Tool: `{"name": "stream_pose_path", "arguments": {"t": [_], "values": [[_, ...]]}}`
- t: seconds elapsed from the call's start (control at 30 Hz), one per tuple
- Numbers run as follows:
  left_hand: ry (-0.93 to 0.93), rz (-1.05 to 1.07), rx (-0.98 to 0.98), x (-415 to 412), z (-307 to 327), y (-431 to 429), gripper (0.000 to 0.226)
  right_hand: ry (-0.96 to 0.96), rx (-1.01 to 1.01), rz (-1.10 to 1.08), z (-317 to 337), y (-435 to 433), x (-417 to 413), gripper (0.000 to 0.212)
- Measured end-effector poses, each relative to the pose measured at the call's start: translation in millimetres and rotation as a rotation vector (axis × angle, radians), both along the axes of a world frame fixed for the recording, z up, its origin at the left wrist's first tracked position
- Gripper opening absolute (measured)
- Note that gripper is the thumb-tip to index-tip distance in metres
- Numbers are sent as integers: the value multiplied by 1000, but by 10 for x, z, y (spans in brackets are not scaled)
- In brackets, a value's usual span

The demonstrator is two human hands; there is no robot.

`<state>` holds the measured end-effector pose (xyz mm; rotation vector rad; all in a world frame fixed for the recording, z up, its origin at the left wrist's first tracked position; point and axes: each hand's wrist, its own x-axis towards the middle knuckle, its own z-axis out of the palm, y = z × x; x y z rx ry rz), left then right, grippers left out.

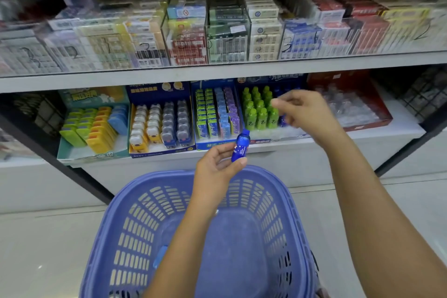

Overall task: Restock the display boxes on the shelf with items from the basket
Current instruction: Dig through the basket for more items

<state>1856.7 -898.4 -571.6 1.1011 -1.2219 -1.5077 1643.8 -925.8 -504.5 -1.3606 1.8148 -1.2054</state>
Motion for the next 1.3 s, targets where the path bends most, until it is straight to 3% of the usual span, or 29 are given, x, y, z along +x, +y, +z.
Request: {"name": "stream_pose_path", "arguments": {"t": [0.13,0.33,0.43,0.53,0.7,0.83,1.3], "values": [[14,150,-141,-53,51,13,37,-200,211,246,110,151,491,25],[-62,261,-272,-65,58,39,36,-294,239,211,37,142,709,29],[-93,203,-293,-90,62,-25,37,-288,188,186,66,160,635,15],[-270,21,-372,-211,48,-104,33,-169,107,101,142,166,339,8],[-807,-373,-648,-434,-45,-217,56,344,19,-276,128,204,-509,24],[-1067,-516,-689,-497,-142,-340,67,368,29,-313,-93,176,-758,27],[-1067,-448,-705,-546,-326,-400,68,563,146,-174,-292,-93,-869,27]]}}
